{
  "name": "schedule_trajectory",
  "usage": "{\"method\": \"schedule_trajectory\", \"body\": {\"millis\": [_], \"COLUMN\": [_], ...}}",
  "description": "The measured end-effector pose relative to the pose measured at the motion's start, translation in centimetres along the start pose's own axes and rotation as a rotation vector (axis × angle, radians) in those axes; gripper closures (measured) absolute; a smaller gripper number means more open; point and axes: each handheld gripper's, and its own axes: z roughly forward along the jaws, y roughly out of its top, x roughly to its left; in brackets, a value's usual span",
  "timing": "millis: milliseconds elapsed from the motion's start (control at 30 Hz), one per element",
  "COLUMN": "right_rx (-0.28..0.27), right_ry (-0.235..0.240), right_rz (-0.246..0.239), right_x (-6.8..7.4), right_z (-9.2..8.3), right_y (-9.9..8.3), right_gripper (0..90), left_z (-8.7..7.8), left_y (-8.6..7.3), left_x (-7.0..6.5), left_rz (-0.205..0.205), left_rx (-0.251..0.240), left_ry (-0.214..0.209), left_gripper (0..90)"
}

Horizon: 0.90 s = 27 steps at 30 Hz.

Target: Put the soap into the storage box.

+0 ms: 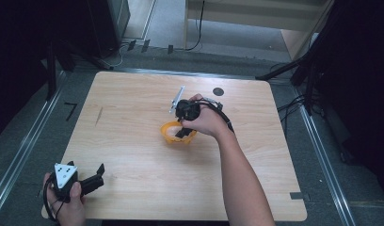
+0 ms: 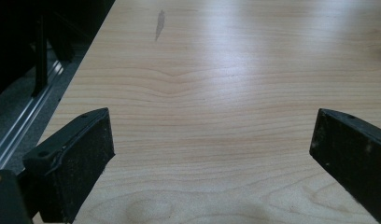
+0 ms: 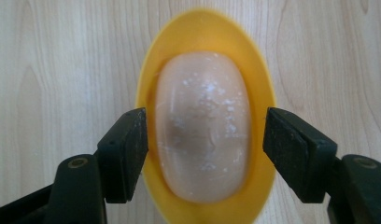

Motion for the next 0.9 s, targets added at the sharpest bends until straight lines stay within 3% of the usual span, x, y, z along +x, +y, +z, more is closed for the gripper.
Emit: {"method": "schedule_trajectory", "body": {"millis": [200, 400, 633, 733, 900], "right_rx": [0.005, -0.026, -0.052, -0.081, -0.113], "right_ry": [-0.015, -0.045, -0.075, -0.090, -0.107], "right_rz": [0.013, 0.031, 0.098, 0.134, 0.179], "right_x": [0.2, 0.4, 1.1, 1.5, 2.0], "right_z": [-0.5, -1.1, -1.9, -2.7, -3.3], "right_y": [-0.3, -0.9, -2.7, -3.8, -5.1], "right_gripper": [32.5, 29.9, 25.5, 17.3, 13.1], "left_z": [0.0, 0.0, 0.0, 0.0, 0.0], "left_y": [0.0, 0.0, 0.0, 0.0, 0.0], "left_x": [0.0, 0.0, -0.1, -0.1, -0.1], "left_rz": [-0.003, 0.000, 0.008, 0.011, 0.012], "left_rx": [-0.001, 0.000, 0.002, 0.002, 0.004], "left_ry": [0.001, 0.000, 0.004, 0.006, 0.009], "left_gripper": [0.1, 0.1, 0.1, 0.0, 0.1]}}
